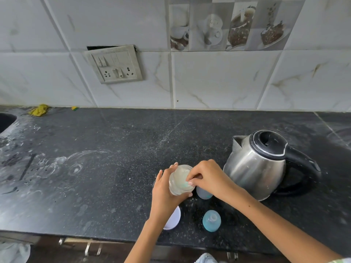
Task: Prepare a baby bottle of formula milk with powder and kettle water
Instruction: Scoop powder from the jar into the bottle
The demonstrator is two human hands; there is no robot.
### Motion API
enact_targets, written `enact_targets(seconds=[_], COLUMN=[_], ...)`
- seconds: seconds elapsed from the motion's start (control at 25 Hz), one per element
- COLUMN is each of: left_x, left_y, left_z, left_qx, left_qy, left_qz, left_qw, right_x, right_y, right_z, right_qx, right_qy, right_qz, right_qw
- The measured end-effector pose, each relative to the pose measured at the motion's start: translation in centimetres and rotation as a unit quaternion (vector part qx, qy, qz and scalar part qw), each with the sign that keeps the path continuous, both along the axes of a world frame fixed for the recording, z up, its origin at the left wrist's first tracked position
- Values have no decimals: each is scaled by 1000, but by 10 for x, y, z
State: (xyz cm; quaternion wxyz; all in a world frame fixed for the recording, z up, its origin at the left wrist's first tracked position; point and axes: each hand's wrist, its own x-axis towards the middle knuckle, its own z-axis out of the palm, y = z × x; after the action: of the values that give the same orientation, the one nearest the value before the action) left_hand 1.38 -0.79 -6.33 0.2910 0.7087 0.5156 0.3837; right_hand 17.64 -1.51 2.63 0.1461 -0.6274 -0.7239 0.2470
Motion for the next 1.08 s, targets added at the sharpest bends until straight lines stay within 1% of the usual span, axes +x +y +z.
enact_targets(seconds=[0.04, 0.08, 0.16, 0.24, 0.4, 0.48, 0.68, 0.76, 0.84, 0.96, 1.08], left_x=[-1, -1, -2, -3, -4, -5, -6, -6, -6, -8, -11], left_y=[0, 0, -1, -1, -1, -1, 0, 0, 0, 2, 6], left_z=[0, 0, 2, 3, 4, 4, 5, 6, 6, 5, 5], left_qx=[-4, -7, -11, -16, -19, -21, -25, -23, -23, -32, -72], left_qy=[0, -2, -7, -10, -16, -14, -13, -11, -9, -16, -36], left_qz=[2, 5, 9, 12, 17, 20, 22, 16, 14, 13, 13], left_qw=[1000, 1000, 1000, 1000, 1000, 999, 999, 1000, 1000, 999, 997], right_x=[4, 9, 16, 21, 19, 20, 18, 18, 18, 17, 17], right_y=[0, 0, -3, -11, -25, -26, -26, -25, -23, -20, -17], right_z=[-1, -3, -7, -13, -33, -38, -37, -38, -39, -35, -32], right_qx=[2, 4, 25, 60, 190, 219, 246, 248, 237, 153, 62], right_qy=[52, 85, 125, 146, 82, 78, 63, 62, 94, 183, 276], right_qz=[-32, -56, -87, -95, -60, -54, -49, -49, -74, -147, -199], right_qw=[998, 995, 988, 983, 977, 971, 966, 966, 964, 960, 938])
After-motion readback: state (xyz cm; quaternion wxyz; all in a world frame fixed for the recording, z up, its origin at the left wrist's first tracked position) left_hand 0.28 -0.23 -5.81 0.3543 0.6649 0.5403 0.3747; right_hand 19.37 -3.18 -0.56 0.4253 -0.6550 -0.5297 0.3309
